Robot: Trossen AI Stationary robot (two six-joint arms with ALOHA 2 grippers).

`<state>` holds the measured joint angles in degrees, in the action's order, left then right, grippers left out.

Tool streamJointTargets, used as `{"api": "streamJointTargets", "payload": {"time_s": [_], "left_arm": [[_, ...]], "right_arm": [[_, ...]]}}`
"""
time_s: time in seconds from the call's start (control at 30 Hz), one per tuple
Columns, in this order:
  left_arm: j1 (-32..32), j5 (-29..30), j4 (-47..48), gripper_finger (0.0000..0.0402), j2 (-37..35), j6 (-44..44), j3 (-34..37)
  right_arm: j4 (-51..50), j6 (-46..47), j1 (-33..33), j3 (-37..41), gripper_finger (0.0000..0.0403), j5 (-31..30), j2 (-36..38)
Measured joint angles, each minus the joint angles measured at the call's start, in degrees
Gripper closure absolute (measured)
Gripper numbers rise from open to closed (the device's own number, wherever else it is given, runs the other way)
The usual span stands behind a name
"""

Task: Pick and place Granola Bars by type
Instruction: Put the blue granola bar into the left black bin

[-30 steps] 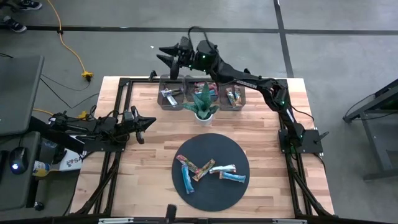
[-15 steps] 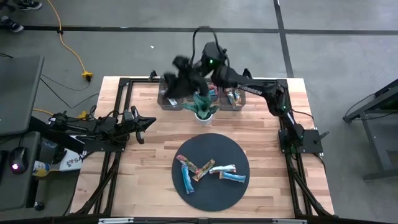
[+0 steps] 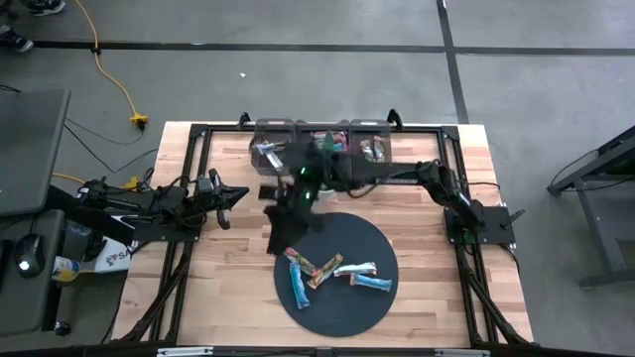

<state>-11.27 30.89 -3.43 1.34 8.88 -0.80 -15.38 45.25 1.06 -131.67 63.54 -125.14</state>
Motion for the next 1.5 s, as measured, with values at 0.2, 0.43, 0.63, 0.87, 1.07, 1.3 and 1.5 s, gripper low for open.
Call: {"api": "streamJointTargets", "payload": {"time_s": [0.2, 0.43, 0.63, 0.87, 1.07, 1.3, 1.5], "left_arm": [[0.0, 0.0, -0.02, 0.04, 0.0, 0.0, 0.01], [0.0, 0.0, -0.01, 0.04, 0.0, -0.01, -0.02], [0.0, 0.0, 0.0, 0.04, 0.0, 0.0, -0.02], [0.02, 0.0, -0.02, 0.04, 0.0, -0.02, 0.0], [0.0, 0.0, -0.02, 0.04, 0.0, -0.02, -0.02], [0.02, 0.0, -0.01, 0.04, 0.0, 0.0, -0.01], [0.0, 0.0, 0.0, 0.04, 0.0, 0.0, 0.01]], "right_arm": [[-19.95, -6.35, 4.93, 3.53, 0.0252, -12.89, 0.0], [-28.05, 0.07, 11.71, 11.54, 0.0252, -22.31, 0.0], [-27.4, 7.77, 16.34, 21.2, 0.0252, -25.62, 0.0], [-24.03, 13.53, 18.88, 31.62, 0.0252, -32.96, 0.0], [-11.62, 20.84, 19.44, 39.05, 0.0252, -42.82, -0.02], [0.77, 24.87, 20.3, 41.63, 0.0249, -53.11, -0.04], [1.59, 23.64, 20.37, 41.61, 0.022, -57.86, -0.04]]}}
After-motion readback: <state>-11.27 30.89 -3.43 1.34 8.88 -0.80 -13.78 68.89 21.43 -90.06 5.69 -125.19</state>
